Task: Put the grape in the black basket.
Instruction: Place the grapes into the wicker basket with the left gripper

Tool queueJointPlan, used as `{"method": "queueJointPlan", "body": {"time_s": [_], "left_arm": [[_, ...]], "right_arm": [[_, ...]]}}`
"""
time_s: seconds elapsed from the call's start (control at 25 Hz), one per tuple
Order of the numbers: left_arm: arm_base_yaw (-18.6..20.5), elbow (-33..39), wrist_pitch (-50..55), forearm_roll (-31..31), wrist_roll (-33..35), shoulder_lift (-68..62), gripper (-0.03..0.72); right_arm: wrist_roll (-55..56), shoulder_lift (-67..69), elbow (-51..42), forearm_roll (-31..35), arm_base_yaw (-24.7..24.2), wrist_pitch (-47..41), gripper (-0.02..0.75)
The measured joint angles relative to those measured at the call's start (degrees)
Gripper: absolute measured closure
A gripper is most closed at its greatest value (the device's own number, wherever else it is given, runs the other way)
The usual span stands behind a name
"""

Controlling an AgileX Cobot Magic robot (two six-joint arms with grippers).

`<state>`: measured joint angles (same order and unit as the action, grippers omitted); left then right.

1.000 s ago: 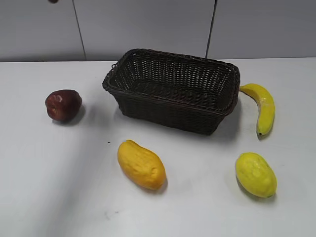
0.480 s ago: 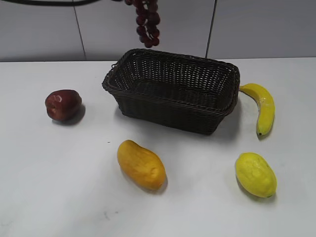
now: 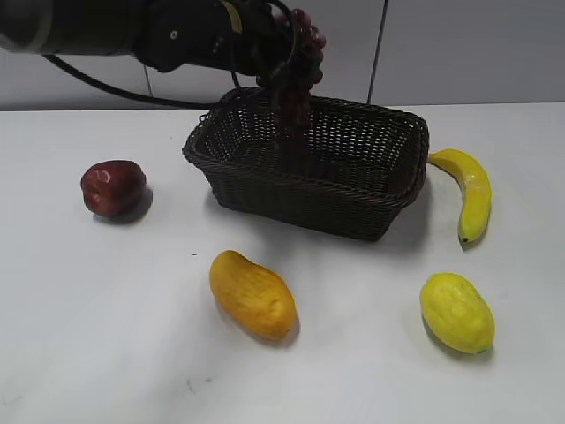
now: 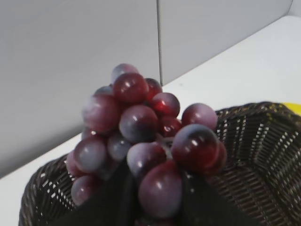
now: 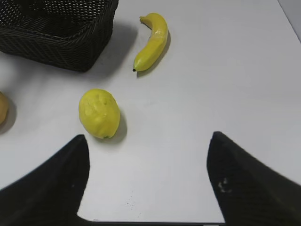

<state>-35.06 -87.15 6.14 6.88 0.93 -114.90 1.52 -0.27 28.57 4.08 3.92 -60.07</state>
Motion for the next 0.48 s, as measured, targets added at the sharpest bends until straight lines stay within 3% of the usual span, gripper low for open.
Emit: {"method": "queueJointPlan", "body": {"time_s": [0.16, 0.24, 0.4, 0.48], "left_arm": [[0.0, 0.0, 4.9, -0.6, 0.0, -1.5, 0.514], [0.0, 0.0, 7.6, -1.5, 0.0, -1.7, 0.473], [0.0, -1.4, 13.6, -3.5, 0.1, -1.7, 0.135], [0.0, -3.2, 19.6, -3.8, 0.0, -1.7, 0.077]], "right_arm": [[0.0, 0.0, 0.0, 0.0, 0.0, 0.0, 0.148], [0.0, 0.0, 0.0, 0.0, 0.0, 0.0, 0.148], [0.0, 0.0, 0.0, 0.0, 0.0, 0.0, 0.148], [0.0, 0.0, 0.0, 0.0, 0.0, 0.0, 0.148]]}}
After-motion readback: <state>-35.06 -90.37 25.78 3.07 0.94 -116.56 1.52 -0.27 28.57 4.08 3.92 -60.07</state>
